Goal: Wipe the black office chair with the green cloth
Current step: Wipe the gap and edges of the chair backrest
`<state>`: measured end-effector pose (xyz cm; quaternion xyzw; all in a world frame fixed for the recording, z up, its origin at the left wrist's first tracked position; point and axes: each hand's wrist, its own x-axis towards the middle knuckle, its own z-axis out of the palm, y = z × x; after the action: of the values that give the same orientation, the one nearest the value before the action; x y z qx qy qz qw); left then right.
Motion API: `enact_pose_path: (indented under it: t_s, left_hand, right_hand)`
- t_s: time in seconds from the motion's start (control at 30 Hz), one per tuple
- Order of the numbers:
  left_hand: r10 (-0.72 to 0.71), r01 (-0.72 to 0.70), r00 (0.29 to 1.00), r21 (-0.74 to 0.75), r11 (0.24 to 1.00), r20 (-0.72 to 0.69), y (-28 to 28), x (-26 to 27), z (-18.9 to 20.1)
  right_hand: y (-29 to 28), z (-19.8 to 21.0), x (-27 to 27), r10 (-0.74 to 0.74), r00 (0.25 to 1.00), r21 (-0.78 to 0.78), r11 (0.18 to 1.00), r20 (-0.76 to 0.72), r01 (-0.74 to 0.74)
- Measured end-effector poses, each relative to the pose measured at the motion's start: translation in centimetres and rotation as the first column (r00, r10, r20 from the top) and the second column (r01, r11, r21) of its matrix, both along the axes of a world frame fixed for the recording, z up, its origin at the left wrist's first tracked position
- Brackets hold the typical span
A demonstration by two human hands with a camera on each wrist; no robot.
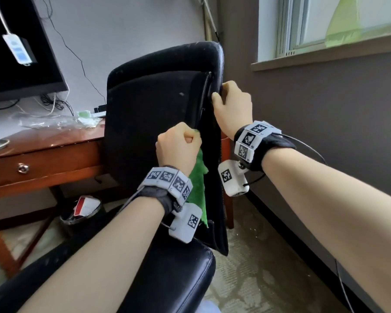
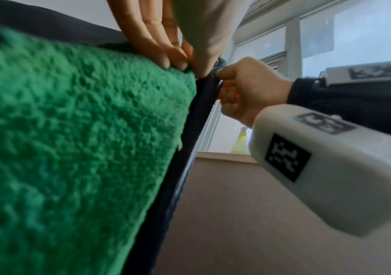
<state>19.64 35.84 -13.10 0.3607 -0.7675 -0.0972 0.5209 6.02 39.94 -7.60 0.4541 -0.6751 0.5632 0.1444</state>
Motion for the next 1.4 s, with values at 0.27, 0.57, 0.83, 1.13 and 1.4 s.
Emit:
enact_pose_path:
  t_s: [0.27,0.57,0.83,1.13,1.4]
  left_hand:
    - [-0.242,0.242,0.970,0.031,0.970,-0.017,-0.2,1.5,3.8]
    - [-0.452,0.438,0.892,0.242,0.866,0.002,0.8,3.4,3.8]
    - [-0.613,0.496,0.787,0.514,0.700,0.076,2.6,5.2,-1.5]
    - [-0.438,0.387,0.899,0.503,0.773,-0.018,1.6,5.8,-3.3]
    - [-0.458,0.404,0.877,0.293,0.867,0.147,0.6,5.8,-1.2]
  right_hand:
    - [2.7,-3.0,0.4,0.063,0.962,-0.193,0.974,-0.266,-0.117]
    - [4.6,-3.0,2.1,0.441,0.896,0.172,0.881,0.041,-0.442]
    - [5.6,-4.2,2.3,0.410,0.882,0.165,0.877,0.234,-0.451]
    - [6.2,-4.4,2.2,0.318,0.926,0.228,0.905,0.201,-0.360]
    - [6.9,-4.9,2.9,0.497,0.868,0.518,0.741,0.003,-0.426]
